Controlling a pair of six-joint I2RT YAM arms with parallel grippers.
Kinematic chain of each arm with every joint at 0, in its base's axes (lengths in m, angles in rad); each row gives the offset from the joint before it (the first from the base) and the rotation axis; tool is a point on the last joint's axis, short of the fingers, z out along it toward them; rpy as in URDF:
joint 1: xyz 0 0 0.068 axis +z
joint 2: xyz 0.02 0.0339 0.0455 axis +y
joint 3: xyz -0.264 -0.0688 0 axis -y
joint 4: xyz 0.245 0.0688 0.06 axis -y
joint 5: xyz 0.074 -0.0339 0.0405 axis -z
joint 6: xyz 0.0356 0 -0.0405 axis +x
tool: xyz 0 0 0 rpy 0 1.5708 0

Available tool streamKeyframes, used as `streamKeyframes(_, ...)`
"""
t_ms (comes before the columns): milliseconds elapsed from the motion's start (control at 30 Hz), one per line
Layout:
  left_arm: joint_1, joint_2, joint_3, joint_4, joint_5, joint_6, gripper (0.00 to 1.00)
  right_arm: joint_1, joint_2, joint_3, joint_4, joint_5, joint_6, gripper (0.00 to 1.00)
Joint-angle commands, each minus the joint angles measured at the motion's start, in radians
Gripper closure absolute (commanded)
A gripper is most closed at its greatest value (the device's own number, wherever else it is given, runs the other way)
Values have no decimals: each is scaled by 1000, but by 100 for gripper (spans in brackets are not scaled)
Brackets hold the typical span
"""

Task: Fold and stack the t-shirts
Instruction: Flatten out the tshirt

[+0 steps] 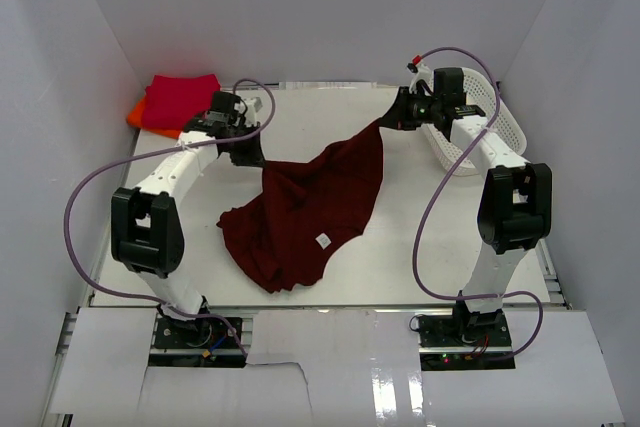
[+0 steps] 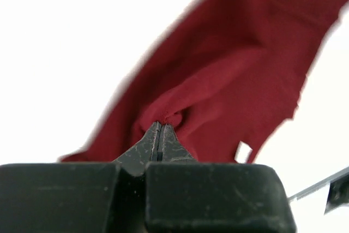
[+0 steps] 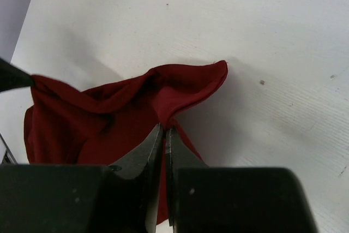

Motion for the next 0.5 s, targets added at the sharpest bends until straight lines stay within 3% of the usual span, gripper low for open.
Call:
streamKeyframes(0,109,73,23,48,95,-12,100,-10,-16,-6,13,10,-11,92)
streamKeyframes(300,219,219,123,65,-9,-45,100,-12,-5,-7,13,15,-18,92)
streamKeyframes(467,262,297,178,42,-12,-84,78,-14,-4,-9,15,15,-21,92)
